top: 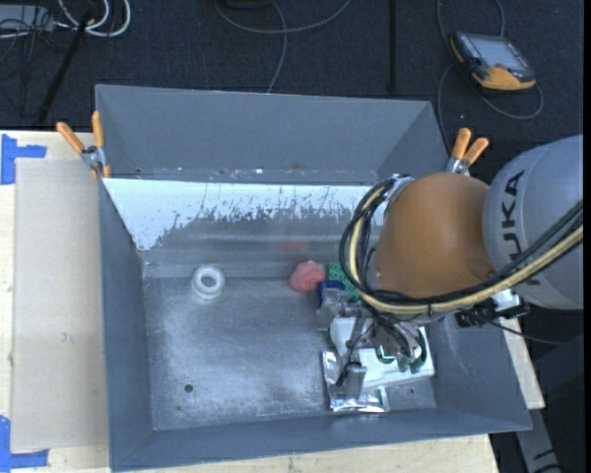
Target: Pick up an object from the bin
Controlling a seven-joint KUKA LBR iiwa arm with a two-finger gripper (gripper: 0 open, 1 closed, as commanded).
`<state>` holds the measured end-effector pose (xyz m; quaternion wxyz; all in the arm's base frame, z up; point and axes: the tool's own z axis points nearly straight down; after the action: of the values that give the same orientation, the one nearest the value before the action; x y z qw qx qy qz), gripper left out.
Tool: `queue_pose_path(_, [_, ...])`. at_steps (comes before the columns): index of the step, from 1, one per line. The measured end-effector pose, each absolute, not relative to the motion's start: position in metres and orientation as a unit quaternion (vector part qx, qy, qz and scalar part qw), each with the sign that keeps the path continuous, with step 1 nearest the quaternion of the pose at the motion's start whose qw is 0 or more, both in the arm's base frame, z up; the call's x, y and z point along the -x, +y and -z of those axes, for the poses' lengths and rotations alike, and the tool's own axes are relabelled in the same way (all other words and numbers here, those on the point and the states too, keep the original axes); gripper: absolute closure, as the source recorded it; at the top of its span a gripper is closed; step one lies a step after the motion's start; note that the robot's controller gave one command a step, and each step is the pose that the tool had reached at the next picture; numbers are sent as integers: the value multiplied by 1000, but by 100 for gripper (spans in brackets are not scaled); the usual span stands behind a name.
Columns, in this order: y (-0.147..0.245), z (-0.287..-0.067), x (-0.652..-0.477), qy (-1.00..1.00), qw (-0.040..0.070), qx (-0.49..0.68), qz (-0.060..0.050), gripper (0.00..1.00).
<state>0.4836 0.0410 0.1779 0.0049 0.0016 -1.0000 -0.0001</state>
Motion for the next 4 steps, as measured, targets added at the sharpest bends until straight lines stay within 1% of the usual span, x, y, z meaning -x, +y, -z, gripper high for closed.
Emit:
queue_pose_path(1, [14,-101,-475,-987,3,-160,0,0])
queue_pose_path(2, [-17,-73,-477,-963,-12,-270,-2,0])
queue_pose_path(3, [-18,-71,-472,-963,-2,-268,0,100])
queue_pose_path(4, [-32,-203,-486,-967,-4,-257,-1,100])
